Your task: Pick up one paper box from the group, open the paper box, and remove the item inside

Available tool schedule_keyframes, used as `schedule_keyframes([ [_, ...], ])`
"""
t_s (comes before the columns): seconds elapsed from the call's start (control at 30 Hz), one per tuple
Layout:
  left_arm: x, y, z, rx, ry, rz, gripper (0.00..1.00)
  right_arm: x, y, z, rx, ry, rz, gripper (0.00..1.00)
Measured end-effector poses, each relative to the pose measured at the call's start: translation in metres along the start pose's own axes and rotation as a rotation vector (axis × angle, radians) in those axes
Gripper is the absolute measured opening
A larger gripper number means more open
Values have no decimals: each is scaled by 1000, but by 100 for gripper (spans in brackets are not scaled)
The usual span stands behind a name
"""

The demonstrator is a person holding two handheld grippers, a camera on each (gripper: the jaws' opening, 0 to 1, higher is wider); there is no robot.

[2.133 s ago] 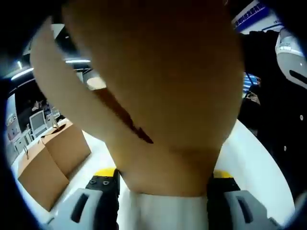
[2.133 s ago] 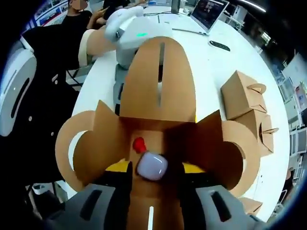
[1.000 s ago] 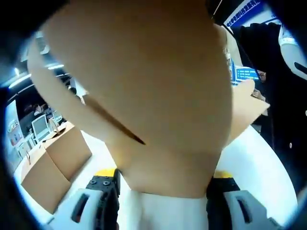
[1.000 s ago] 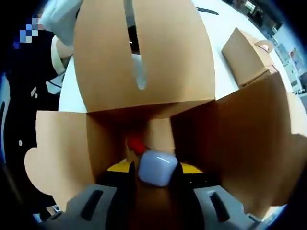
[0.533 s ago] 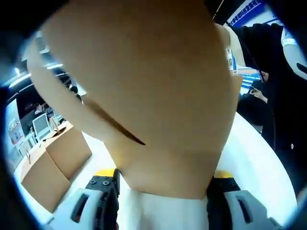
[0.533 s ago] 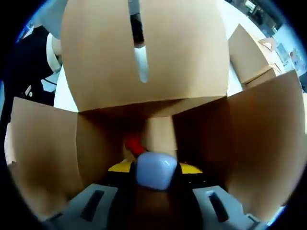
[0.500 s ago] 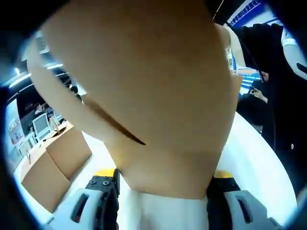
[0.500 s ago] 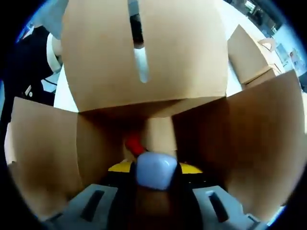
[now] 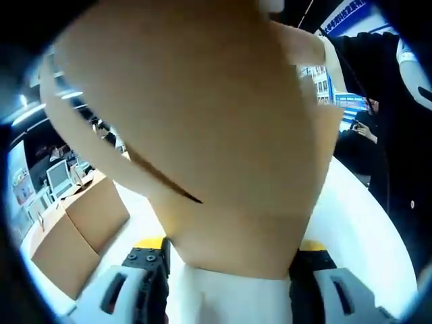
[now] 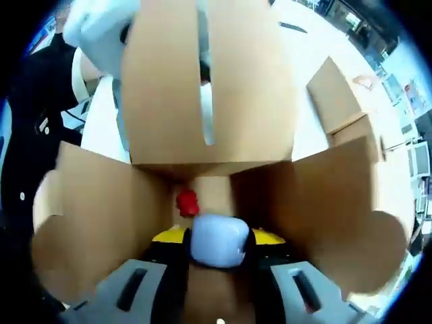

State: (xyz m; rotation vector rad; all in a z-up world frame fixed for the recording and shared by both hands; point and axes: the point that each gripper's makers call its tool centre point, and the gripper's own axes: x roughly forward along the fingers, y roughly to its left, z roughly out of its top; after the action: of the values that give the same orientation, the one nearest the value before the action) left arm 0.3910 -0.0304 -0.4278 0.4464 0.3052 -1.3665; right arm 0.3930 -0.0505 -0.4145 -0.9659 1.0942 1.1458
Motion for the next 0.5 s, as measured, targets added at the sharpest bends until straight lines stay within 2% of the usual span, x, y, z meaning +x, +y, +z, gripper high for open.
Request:
schedule_keyframes([
  [0.33, -2, -2, -1, -4, 7, 7, 71, -32, -5, 3, -8, -32, -64, 34],
  [0.5, -3, -2, -2, -11, 8, 14, 71, -51, -5, 11, -12, -58, -94, 34],
])
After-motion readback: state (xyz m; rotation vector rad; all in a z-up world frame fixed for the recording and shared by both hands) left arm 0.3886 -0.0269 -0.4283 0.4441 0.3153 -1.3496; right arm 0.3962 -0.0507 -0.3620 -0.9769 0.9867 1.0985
